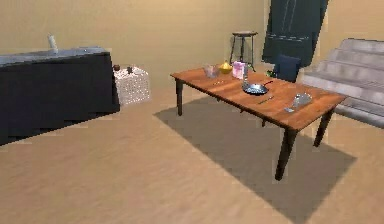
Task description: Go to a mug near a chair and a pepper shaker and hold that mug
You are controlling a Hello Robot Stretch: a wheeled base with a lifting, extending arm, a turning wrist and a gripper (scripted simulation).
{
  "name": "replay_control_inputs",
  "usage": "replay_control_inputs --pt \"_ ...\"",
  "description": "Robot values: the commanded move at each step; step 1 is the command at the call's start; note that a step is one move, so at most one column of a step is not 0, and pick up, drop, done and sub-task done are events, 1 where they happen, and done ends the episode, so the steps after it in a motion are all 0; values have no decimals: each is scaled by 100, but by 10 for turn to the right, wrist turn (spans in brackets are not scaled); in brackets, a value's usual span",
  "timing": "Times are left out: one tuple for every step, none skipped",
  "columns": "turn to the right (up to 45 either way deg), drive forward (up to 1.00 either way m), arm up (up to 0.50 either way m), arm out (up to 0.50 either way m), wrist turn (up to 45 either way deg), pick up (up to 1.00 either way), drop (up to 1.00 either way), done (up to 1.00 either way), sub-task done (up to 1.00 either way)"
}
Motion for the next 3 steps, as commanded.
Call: replay_control_inputs --pt "450 0 0 0 0 0 0 0 0" --pt "0 100 0 0 0 0 0 0 0" --pt "30 0 0 0 0 0 0 0 0"
